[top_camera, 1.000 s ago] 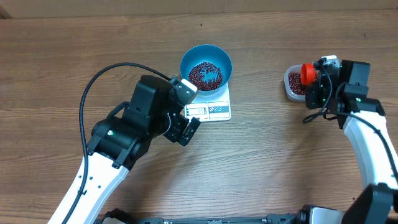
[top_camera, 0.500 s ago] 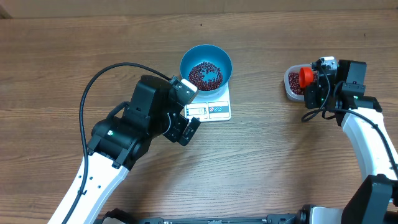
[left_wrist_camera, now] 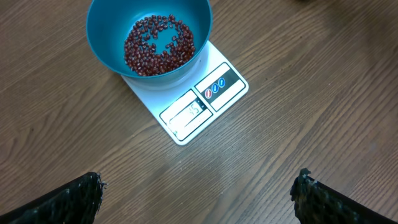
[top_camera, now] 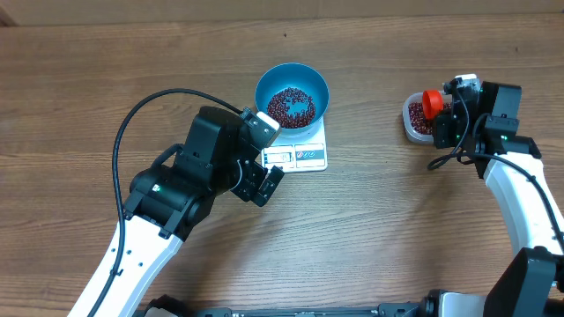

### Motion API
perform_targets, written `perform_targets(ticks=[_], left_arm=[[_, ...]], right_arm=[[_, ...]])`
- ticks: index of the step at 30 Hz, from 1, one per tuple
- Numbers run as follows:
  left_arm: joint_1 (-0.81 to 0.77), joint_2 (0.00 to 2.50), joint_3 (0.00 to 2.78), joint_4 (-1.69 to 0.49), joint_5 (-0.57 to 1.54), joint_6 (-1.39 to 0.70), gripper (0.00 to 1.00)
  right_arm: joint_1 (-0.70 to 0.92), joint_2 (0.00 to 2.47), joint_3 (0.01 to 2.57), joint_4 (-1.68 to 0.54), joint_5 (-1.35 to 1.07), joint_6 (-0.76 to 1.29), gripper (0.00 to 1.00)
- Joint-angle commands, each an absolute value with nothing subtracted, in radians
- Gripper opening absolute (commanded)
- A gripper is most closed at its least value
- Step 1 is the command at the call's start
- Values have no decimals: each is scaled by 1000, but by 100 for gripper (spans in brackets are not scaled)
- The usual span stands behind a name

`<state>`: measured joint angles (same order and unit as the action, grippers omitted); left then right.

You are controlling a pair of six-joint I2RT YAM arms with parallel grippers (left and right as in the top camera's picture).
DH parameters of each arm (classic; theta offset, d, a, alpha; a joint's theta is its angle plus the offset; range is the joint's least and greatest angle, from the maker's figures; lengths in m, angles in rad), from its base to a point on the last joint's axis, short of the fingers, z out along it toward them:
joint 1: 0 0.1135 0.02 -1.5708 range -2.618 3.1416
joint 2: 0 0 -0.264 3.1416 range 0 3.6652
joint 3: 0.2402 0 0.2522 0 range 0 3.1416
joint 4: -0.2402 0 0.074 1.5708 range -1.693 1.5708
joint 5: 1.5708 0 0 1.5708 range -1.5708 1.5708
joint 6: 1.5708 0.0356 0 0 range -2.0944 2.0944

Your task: Scoop item into bowl and weigh 150g on scale

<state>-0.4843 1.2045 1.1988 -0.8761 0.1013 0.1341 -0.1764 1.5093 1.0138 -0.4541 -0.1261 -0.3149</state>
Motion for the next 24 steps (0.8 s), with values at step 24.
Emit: perform_targets(ticks=[24], left_arm=[[-481,1204,1198,-875,101,153,99]], right_arm=[[-181,1503,1020,-429,-136,-306,4]])
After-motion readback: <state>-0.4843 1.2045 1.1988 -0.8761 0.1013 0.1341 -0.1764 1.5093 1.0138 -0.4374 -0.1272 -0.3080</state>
